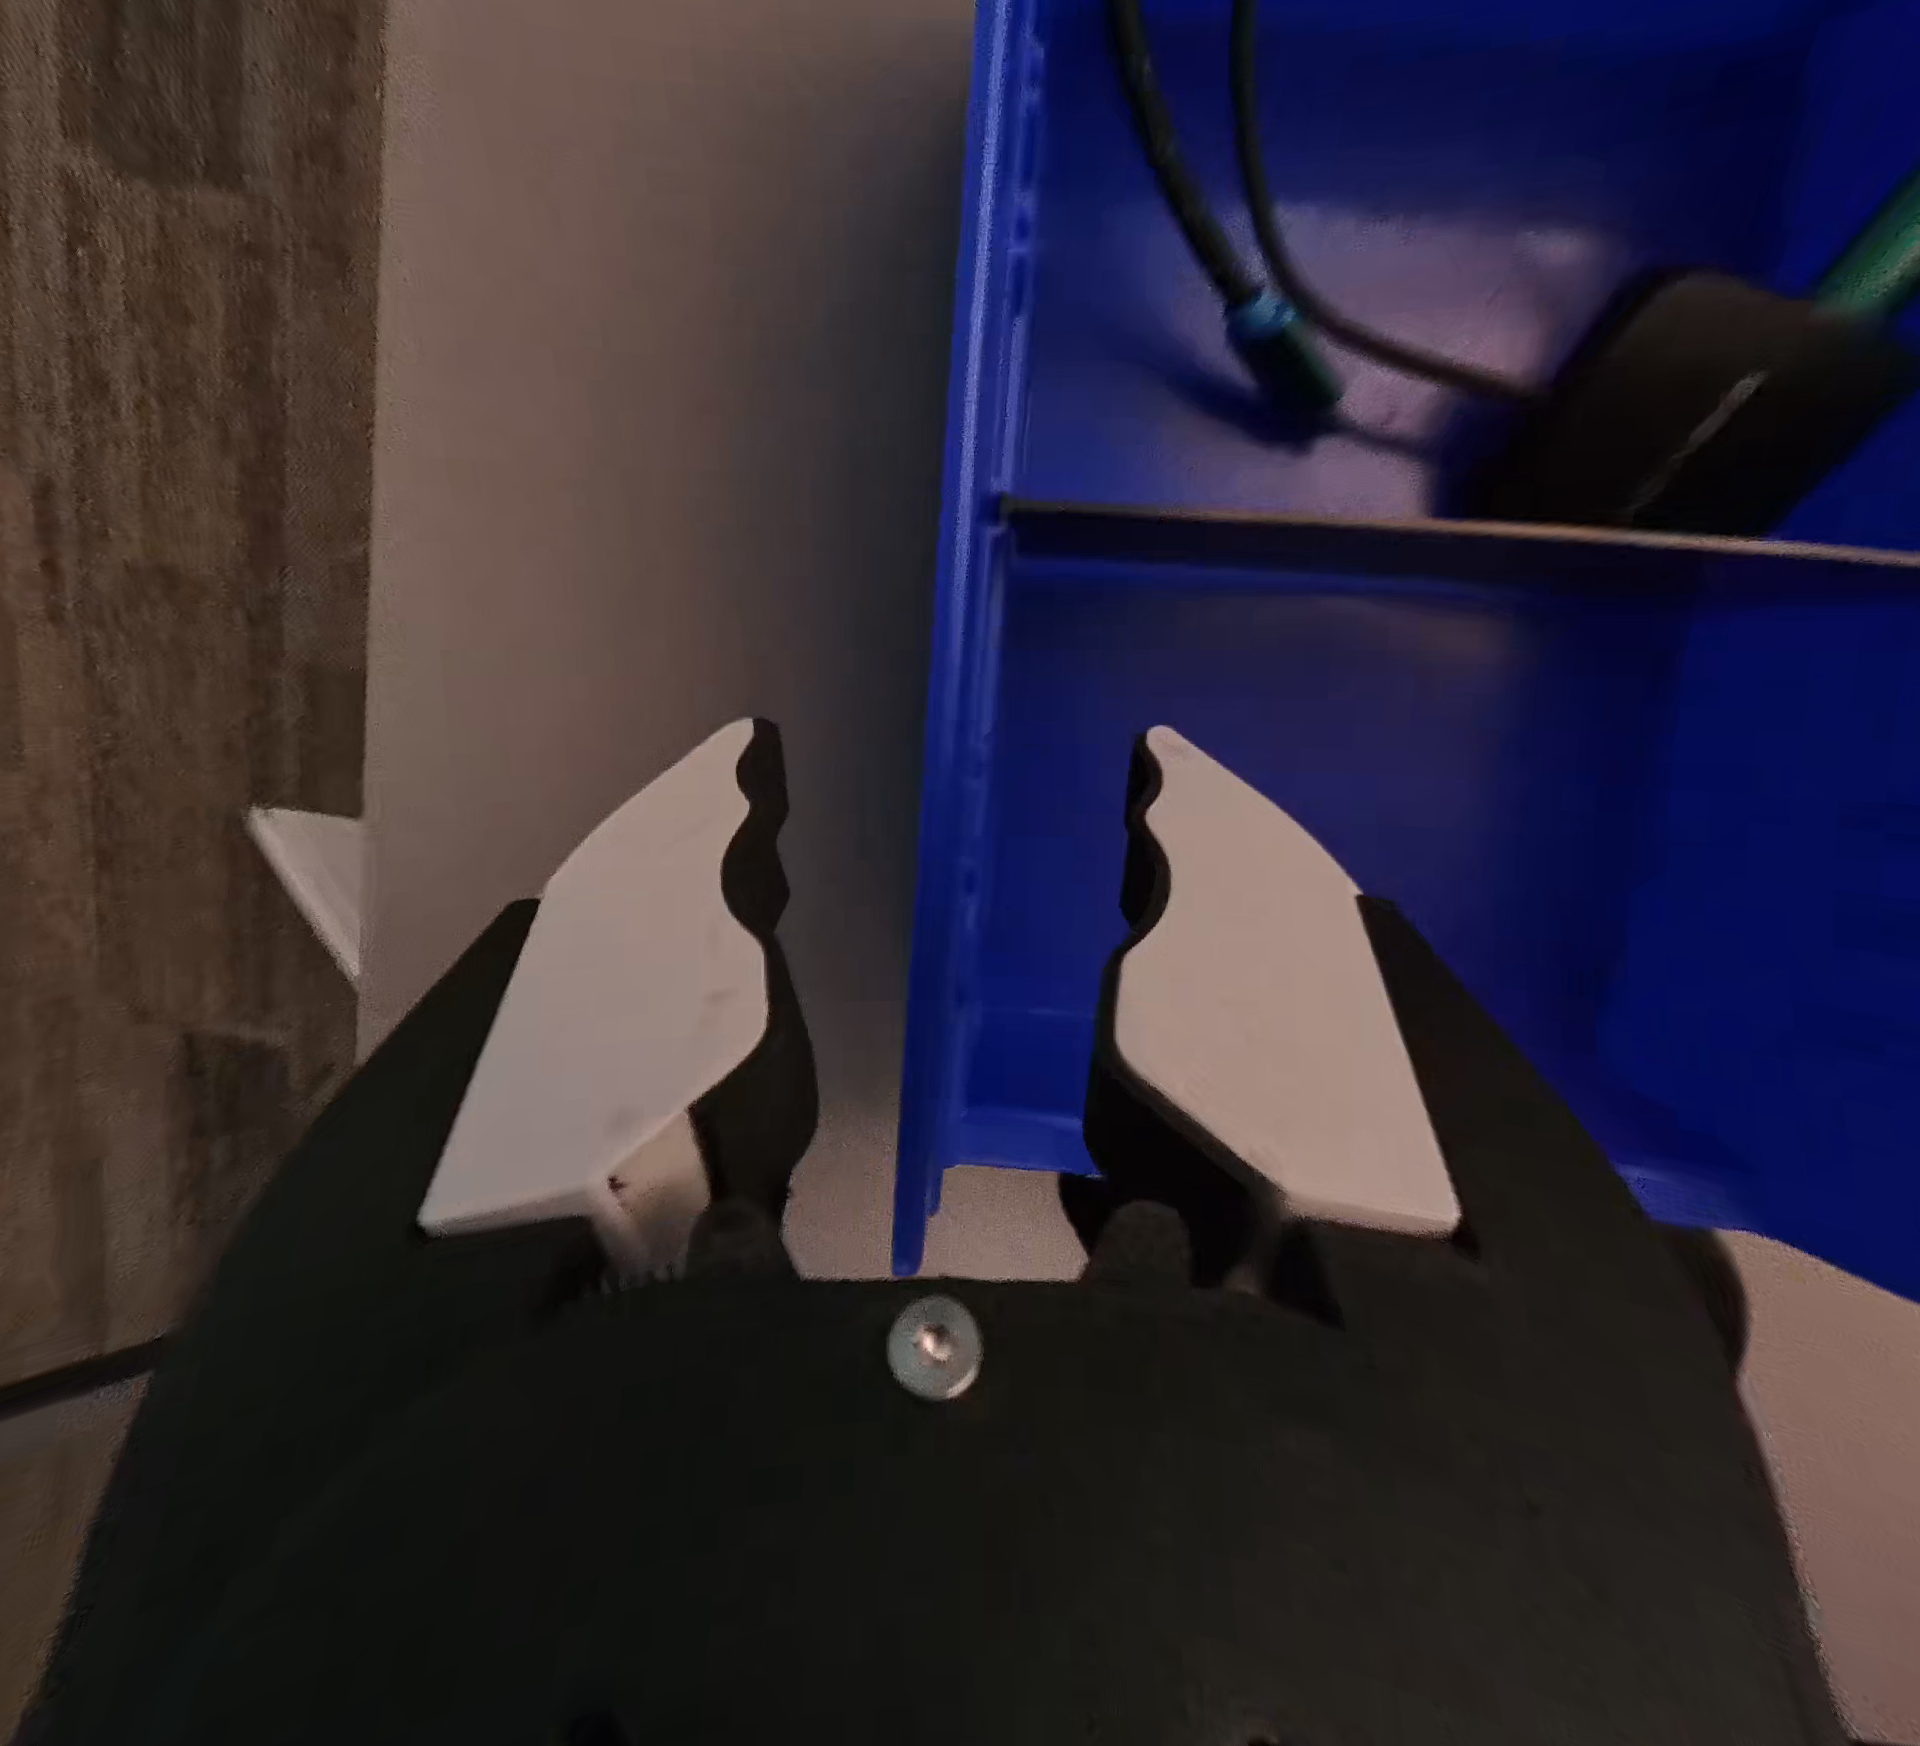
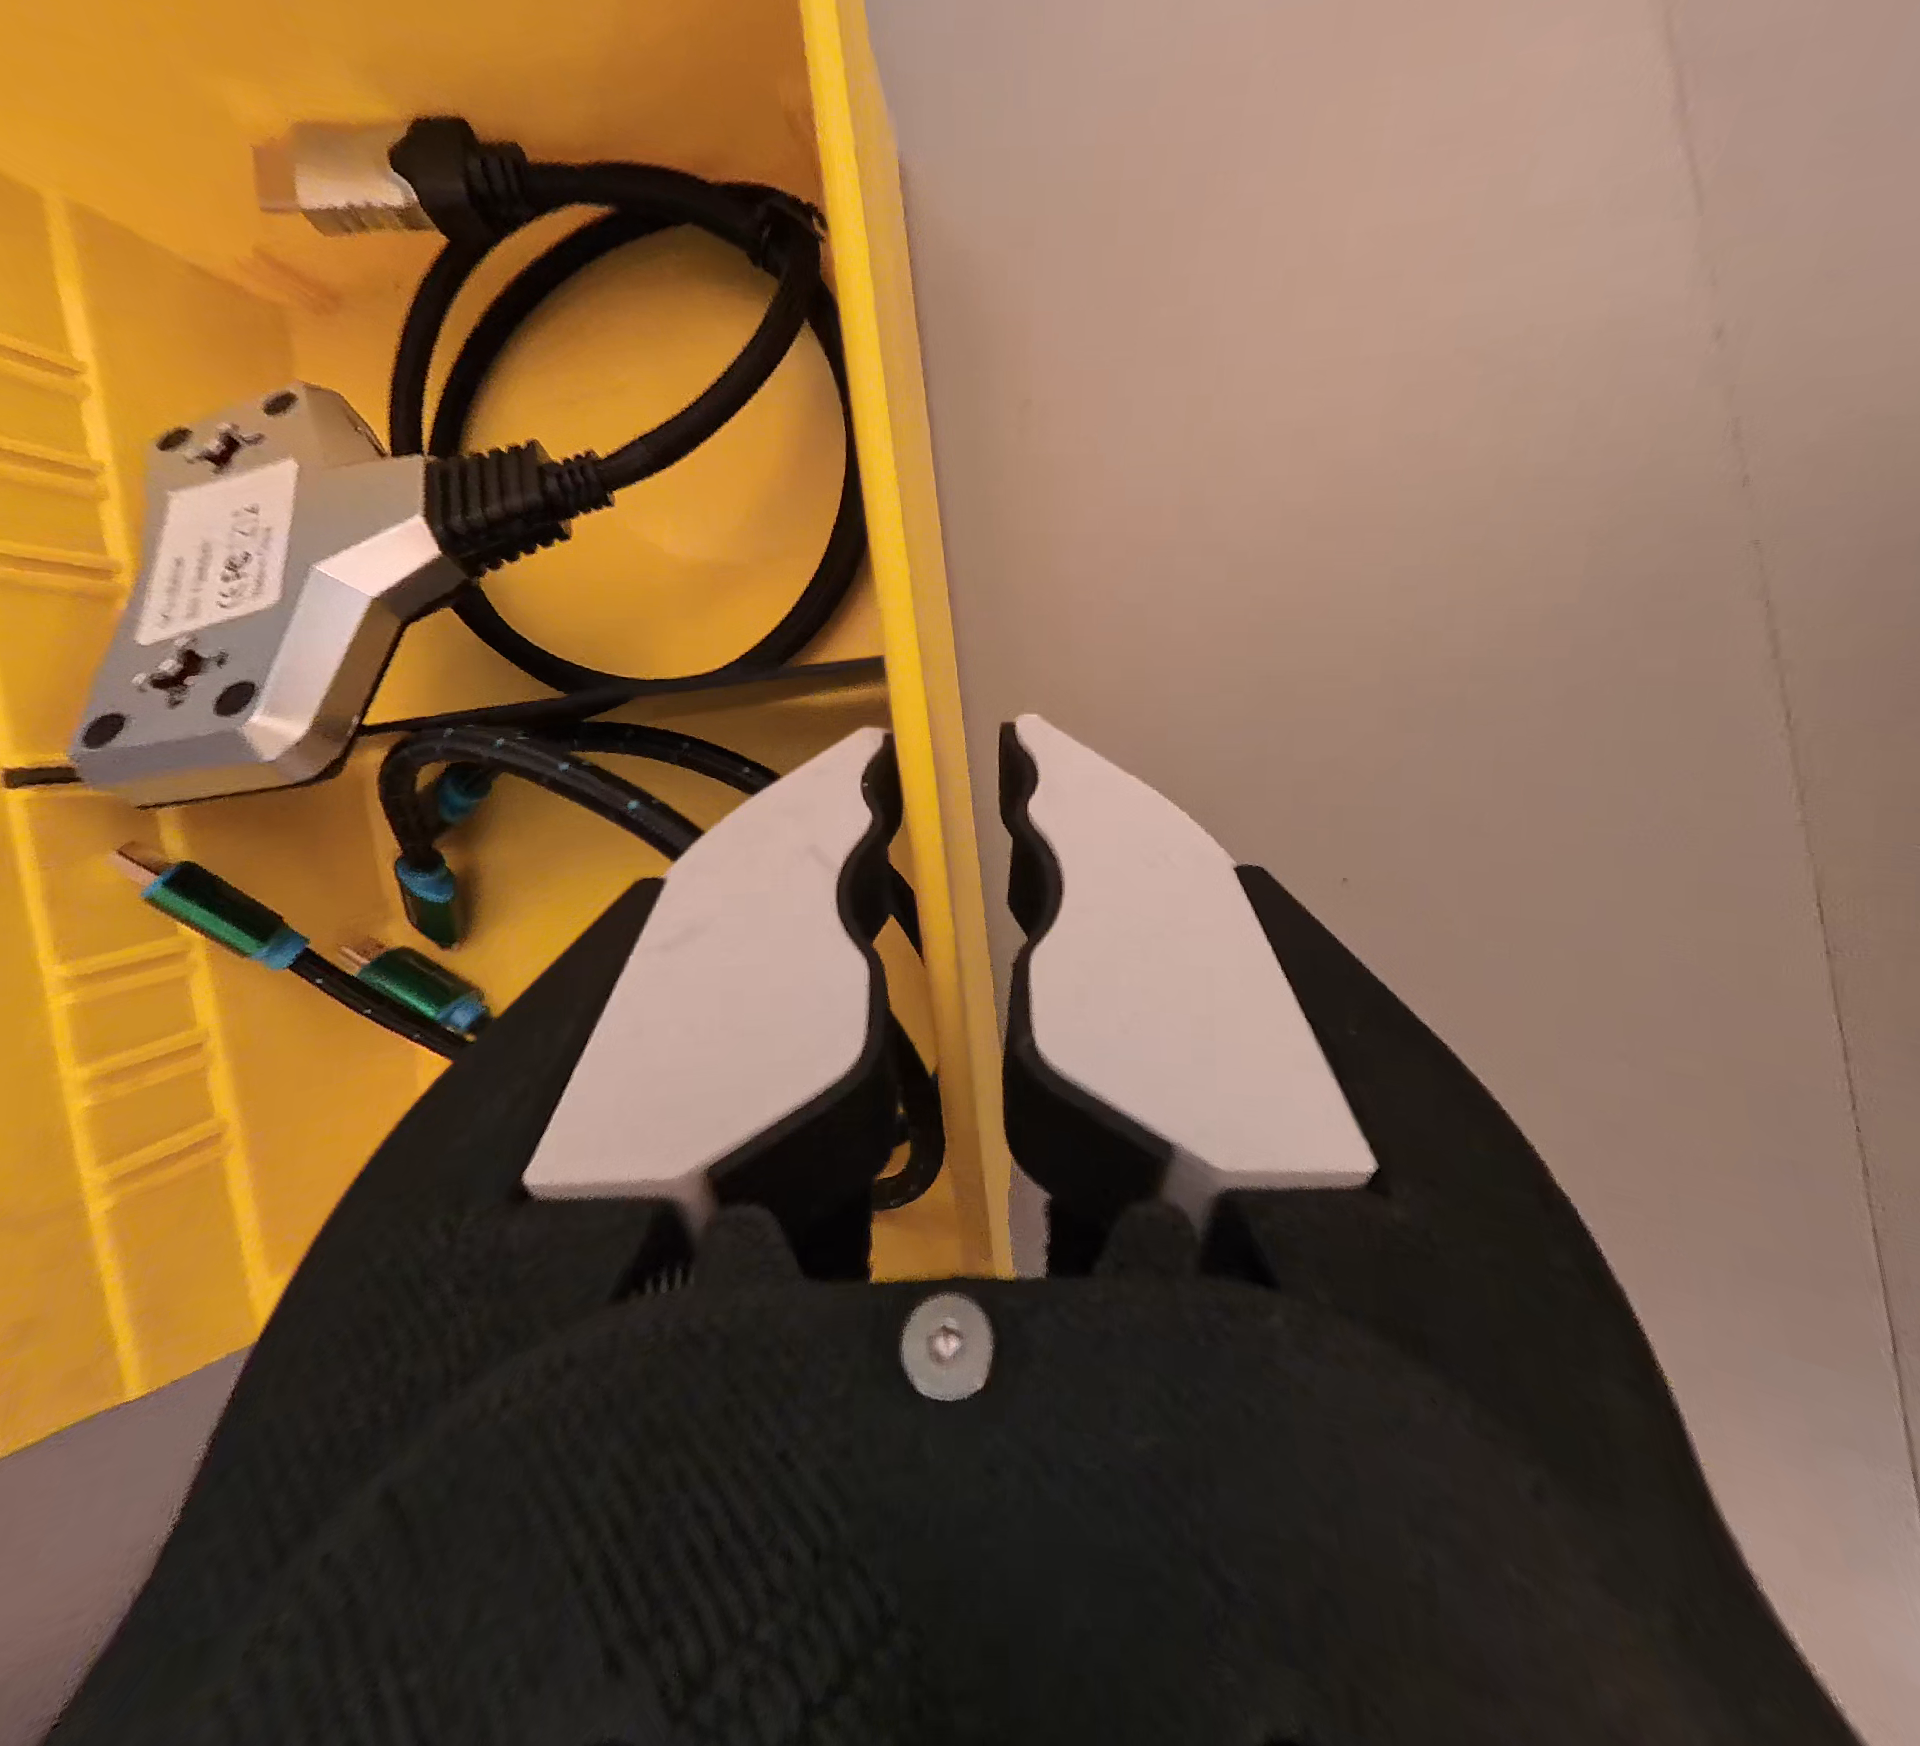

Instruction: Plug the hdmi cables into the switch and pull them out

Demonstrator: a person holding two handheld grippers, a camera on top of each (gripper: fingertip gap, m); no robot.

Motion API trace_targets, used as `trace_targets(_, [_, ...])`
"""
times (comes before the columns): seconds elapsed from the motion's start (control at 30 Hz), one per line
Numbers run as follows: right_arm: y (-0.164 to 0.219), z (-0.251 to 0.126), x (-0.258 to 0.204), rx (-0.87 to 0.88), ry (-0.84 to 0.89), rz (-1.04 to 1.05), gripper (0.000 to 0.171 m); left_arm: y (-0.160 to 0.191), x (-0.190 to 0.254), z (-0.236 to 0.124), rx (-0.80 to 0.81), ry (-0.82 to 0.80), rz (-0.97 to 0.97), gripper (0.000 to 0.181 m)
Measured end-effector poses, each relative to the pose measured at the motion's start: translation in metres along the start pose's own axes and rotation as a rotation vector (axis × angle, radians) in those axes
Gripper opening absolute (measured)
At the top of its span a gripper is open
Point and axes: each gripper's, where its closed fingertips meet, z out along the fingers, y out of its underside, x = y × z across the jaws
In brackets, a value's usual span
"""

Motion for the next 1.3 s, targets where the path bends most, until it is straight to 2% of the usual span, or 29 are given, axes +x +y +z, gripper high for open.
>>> trace_targets(0.07, [0.003, 0.004, -0.001, -0.024, 0.014, -0.02, 0.019, 0.007, -0.001, 0.009, -0.049, -0.023, 0.043, 0.05])
trace_targets(0.17, [0.001, 0.003, -0.004, -0.014, 0.019, -0.038, 0.018, 0.013, 0.0, 0.023, -0.095, -0.025, 0.098, 0.014])
trace_targets(0.37, [0.0, 0.003, -0.007, -0.009, 0.025, -0.062, 0.017, 0.017, 0.007, 0.027, -0.097, 0.061, 0.128, 0.007])
trace_targets(0.83, [-0.003, 0.004, -0.009, 0.005, 0.006, -0.057, 0.016, 0.008, -0.004, 0.031, -0.068, 0.011, 0.099, 0.01])
trace_targets(0.9, [-0.003, 0.003, -0.009, 0.014, 0.001, -0.05, 0.017, 0.005, -0.01, 0.031, -0.065, -0.02, 0.028, 0.016])
trace_targets(1.0, [-0.005, 0.0, -0.007, 0.031, 0.001, -0.046, 0.023, -0.007, -0.025, 0.014, -0.001, -0.132, -0.008, 0.043])
trace_targets(1.07, [-0.007, -0.005, -0.005, 0.046, 0.015, -0.047, 0.025, -0.026, -0.026, -0.01, 0.111, -0.198, 0.005, 0.042])
trace_targets(1.13, [-0.01, -0.011, -0.005, 0.07, 0.023, -0.051, 0.025, -0.055, 0.009, -0.035, 0.298, -0.086, 0.062, 0.039])
trace_targets(1.23, [-0.018, -0.022, -0.008, 0.126, 0.04, -0.068, 0.028, -0.09, 0.091, -0.065, 0.564, 0.254, 0.187, 0.042])
trace_targets(1.3, [-0.024, -0.031, -0.011, 0.165, 0.058, -0.092, 0.031, -0.102, 0.136, -0.067, 0.647, 0.452, 0.257, 0.044])
